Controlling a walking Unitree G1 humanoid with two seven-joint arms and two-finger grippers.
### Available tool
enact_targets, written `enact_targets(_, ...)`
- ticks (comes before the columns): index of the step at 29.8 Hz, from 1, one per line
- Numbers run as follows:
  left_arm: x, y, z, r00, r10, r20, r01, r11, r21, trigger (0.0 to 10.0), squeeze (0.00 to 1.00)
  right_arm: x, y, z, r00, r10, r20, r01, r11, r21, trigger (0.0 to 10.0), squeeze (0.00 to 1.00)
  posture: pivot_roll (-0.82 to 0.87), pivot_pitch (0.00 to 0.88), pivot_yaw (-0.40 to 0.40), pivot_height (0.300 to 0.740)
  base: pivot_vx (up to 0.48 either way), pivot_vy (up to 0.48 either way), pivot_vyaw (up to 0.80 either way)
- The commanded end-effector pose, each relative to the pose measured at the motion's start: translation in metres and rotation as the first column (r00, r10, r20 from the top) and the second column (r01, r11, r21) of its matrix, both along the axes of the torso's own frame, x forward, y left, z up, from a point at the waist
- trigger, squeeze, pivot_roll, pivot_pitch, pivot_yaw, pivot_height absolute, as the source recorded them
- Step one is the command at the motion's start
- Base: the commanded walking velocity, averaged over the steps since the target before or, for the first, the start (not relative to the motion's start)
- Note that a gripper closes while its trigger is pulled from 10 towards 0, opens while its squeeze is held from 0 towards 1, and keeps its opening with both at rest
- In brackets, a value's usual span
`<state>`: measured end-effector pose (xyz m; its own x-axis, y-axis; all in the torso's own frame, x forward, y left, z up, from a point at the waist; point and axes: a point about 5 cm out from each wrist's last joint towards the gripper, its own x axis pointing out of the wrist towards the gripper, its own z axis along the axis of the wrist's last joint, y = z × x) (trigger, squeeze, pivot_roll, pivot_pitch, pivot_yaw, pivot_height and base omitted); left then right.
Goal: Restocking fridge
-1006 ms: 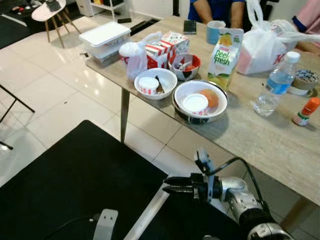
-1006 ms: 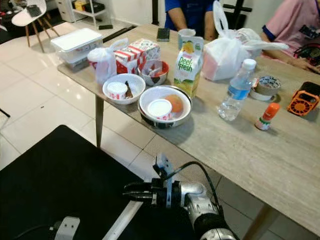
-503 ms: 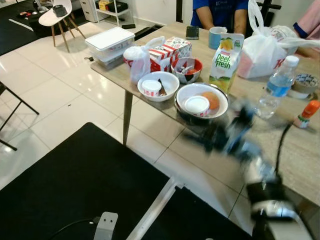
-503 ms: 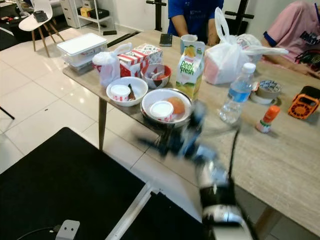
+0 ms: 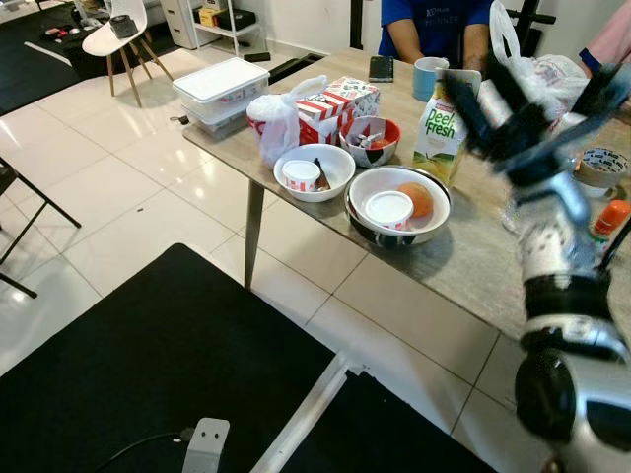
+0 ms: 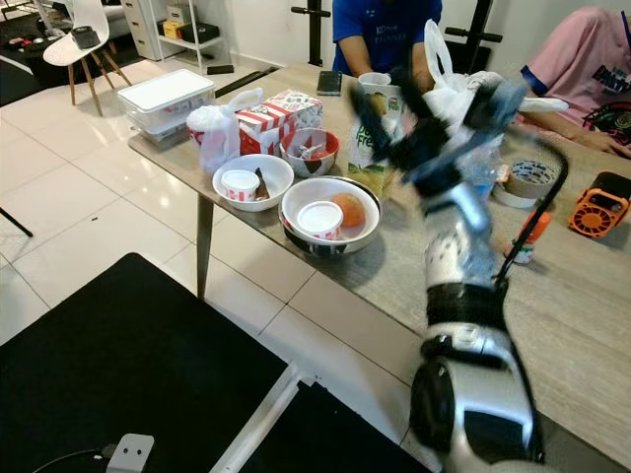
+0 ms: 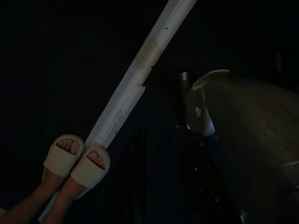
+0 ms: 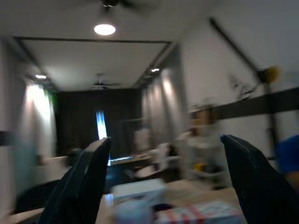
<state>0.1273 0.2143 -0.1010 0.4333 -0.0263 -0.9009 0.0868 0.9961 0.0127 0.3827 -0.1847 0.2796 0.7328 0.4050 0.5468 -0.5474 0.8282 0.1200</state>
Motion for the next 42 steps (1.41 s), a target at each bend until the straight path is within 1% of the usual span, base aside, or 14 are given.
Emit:
enact_targets(1,-0.005,0.004,-0.001,1.0,0.016,-0.014,-0.016,1.0,0.008,10.0,0.0,0.006,0.0,-0.005,0.995,-0.089,-0.051,0.087,0.995,-0.049,10.0,0.0,0.02,0.0,0.03,0.74,0.0,0.0,0.0)
enact_targets(4,-0.006,0.003,-0.001,1.0,0.016,-0.016,-0.016,1.0,0.006,10.0,0.0,0.014,-0.003,-0.005,0.969,-0.233,-0.081,0.22,0.964,-0.15,10.0,0.0,0.02,0.0,0.03,0.74,0.0,0.0,0.0)
enact_targets(8,-0.011,0.004,-0.003,1.0,0.014,-0.024,-0.014,1.0,0.006,10.0,0.0,0.023,-0.016,-0.011,0.893,-0.429,-0.135,0.381,0.881,-0.28,10.0,0.0,0.03,0.018,0.033,0.74,0.0,0.0,0.0)
enact_targets(10,-0.013,0.003,-0.003,0.999,0.013,-0.03,-0.013,1.0,0.006,10.0,0.0,0.025,-0.022,-0.011,0.861,-0.491,-0.135,0.435,0.847,-0.305,10.0,0.0,0.03,0.023,0.033,0.74,0.0,0.0,0.0)
enact_targets(13,-0.015,0.003,-0.004,0.999,0.012,-0.034,-0.012,1.0,0.006,10.0,0.0,0.025,-0.026,-0.01,0.844,-0.521,-0.125,0.462,0.826,-0.323,10.0,0.0,0.03,0.03,0.032,0.74,0.0,0.0,0.0)
enact_targets(16,-0.021,0.003,-0.005,0.999,0.012,-0.045,-0.011,1.0,0.006,10.0,0.0,0.026,-0.038,-0.01,0.794,-0.592,-0.139,0.521,0.78,-0.346,10.0,0.0,0.04,0.042,0.032,0.74,0.0,0.0,0.0)
enact_targets(20,-0.023,0.003,-0.006,0.999,0.01,-0.05,-0.01,1.0,0.006,10.0,0.0,0.026,-0.045,-0.01,0.769,-0.617,-0.164,0.549,0.771,-0.323,10.0,0.0,0.04,0.048,0.031,0.74,0.0,0.0,0.0)
enact_targets(22,-0.025,0.001,-0.007,0.999,0.001,-0.054,-0.001,1.0,0.003,10.0,0.0,0.025,-0.056,-0.015,0.745,-0.632,-0.215,0.573,0.771,-0.279,10.0,0.0,0.05,0.065,0.031,0.74,0.0,0.0,0.0)
enact_targets(27,-0.026,-0.001,-0.007,0.999,-0.002,-0.053,0.002,1.0,-0.001,10.0,0.0,0.023,-0.07,-0.025,0.698,-0.666,-0.263,0.596,0.744,-0.301,10.0,0.0,0.05,0.082,0.031,0.74,0.0,0.0,0.0)
enact_targets(28,-0.027,-0.001,-0.007,0.999,-0.005,-0.052,0.005,1.0,-0.002,10.0,0.0,0.022,-0.075,-0.028,0.677,-0.68,-0.283,0.606,0.733,-0.311,10.0,0.0,0.05,0.088,0.032,0.74,0.0,0.0,0.0)
enact_targets(29,-0.027,-0.001,-0.007,0.999,-0.005,-0.052,0.005,1.0,-0.002,10.0,0.0,0.022,-0.075,-0.028,0.677,-0.68,-0.283,0.606,0.733,-0.311,10.0,0.0,0.05,0.088,0.032,0.74,0.0,0.0,0.0)
enact_targets(31,-0.028,-0.001,-0.008,0.999,-0.009,-0.052,0.008,1.0,-0.002,10.0,0.0,0.019,-0.084,-0.032,0.645,-0.698,-0.31,0.62,0.716,-0.321,10.0,0.0,0.05,0.1,0.033,0.74,0.0,0.0,0.0)
enact_targets(36,-0.033,0.001,-0.008,0.999,-0.015,-0.052,0.015,1.0,0.003,10.0,0.0,0.017,-0.094,-0.03,0.626,-0.703,-0.339,0.642,0.711,-0.288,10.0,0.0,0.06,0.125,0.037,0.74,0.0,0.0,0.0)
enact_targets(42,-0.037,0.002,-0.008,0.999,-0.013,-0.047,0.013,1.0,0.003,10.0,0.0,0.018,-0.093,-0.029,0.632,-0.685,-0.362,0.632,0.726,-0.27,10.0,0.0,0.06,0.148,0.038,0.74,0.0,0.0,0.0)
